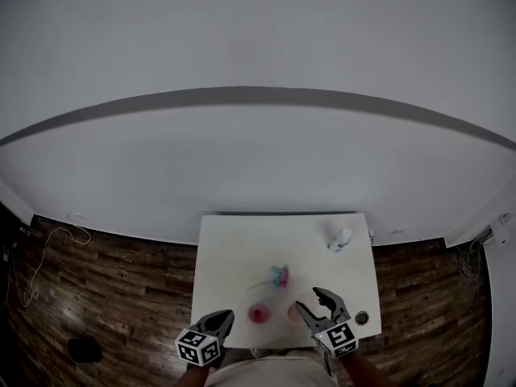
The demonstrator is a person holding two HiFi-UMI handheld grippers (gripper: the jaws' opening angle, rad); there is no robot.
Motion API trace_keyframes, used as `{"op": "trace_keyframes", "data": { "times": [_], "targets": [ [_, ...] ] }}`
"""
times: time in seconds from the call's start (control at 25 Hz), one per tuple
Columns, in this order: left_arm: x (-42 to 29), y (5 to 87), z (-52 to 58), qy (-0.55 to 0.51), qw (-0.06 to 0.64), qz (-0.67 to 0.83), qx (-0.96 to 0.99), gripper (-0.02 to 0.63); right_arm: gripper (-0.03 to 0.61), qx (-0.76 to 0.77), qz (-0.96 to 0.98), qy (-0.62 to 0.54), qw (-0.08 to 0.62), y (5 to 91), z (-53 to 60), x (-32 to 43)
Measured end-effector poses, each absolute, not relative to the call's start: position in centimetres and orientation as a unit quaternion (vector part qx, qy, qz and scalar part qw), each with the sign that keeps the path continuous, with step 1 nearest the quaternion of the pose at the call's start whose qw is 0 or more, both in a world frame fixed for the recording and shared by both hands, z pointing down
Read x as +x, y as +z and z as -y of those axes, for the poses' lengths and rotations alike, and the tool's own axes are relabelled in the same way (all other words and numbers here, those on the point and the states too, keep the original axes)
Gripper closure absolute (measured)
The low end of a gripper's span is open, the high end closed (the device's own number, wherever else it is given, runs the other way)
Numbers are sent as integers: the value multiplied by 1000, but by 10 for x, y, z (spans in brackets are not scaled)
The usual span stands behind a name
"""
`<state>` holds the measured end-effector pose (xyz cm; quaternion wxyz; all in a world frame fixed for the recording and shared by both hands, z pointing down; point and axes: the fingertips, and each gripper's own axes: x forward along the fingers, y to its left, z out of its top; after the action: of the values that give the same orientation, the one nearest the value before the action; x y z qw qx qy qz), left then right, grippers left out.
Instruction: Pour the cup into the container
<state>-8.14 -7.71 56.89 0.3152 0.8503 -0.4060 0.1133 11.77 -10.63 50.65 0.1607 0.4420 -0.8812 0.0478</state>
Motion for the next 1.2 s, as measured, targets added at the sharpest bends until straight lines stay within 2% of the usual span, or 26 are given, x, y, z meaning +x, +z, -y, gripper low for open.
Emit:
{"op": "trace_keyframes", "data": {
  "times": [0.24,0.44,1.2],
  "targets": [
    [-90,539,88,73,296,412,858,603,365,448,883,27,139,470,104,107],
    [-97,533,87,58,297,415,858,603,382,469,871,43,138,475,106,115],
    [-112,548,70,43,313,423,849,603,383,505,846,70,154,493,89,131]
  ]
}}
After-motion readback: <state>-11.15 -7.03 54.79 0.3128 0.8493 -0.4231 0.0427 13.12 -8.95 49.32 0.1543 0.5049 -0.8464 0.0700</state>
